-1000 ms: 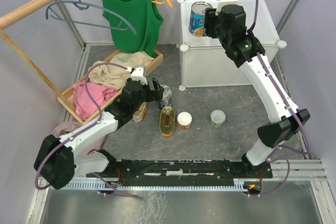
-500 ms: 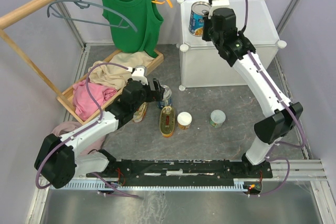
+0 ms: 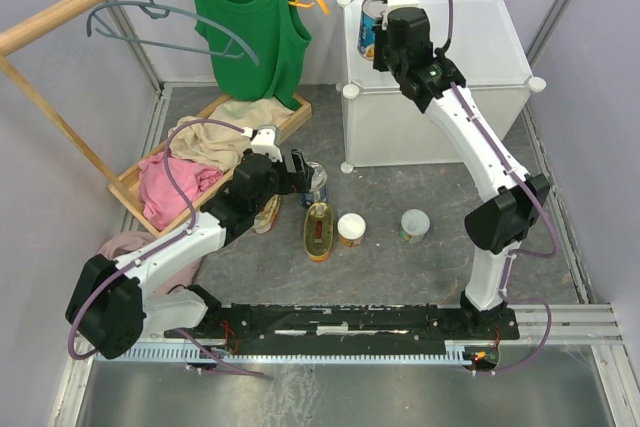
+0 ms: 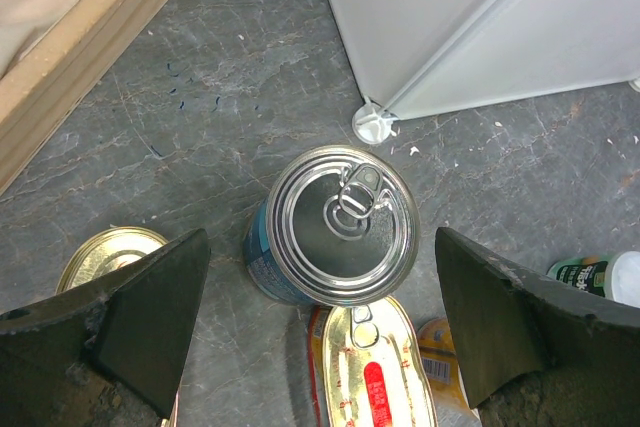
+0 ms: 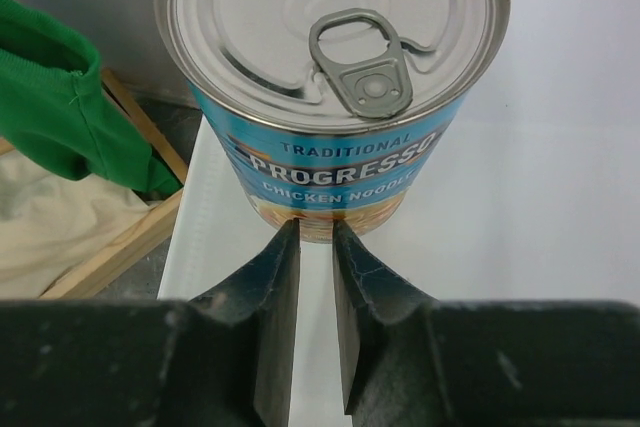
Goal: Place and organize the canned foods onto the counter
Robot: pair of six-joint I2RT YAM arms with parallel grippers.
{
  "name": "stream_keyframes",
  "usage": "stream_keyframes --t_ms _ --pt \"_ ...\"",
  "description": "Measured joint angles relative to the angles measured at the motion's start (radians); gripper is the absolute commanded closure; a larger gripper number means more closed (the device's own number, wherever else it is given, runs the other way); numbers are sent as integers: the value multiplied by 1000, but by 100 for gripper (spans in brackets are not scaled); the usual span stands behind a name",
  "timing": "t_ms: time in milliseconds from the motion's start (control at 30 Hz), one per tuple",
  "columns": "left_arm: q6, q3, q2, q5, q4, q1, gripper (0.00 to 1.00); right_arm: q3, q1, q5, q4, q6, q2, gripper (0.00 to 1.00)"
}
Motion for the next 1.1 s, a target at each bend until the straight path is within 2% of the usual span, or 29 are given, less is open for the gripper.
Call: stream_keyframes --t_ms 400,1100 --pt "0 0 38 2 26 5 1 120 -25 -11 -28 -26 89 73" --pt "0 8 42 27 31 5 1 84 -35 -15 -12 -33 80 70"
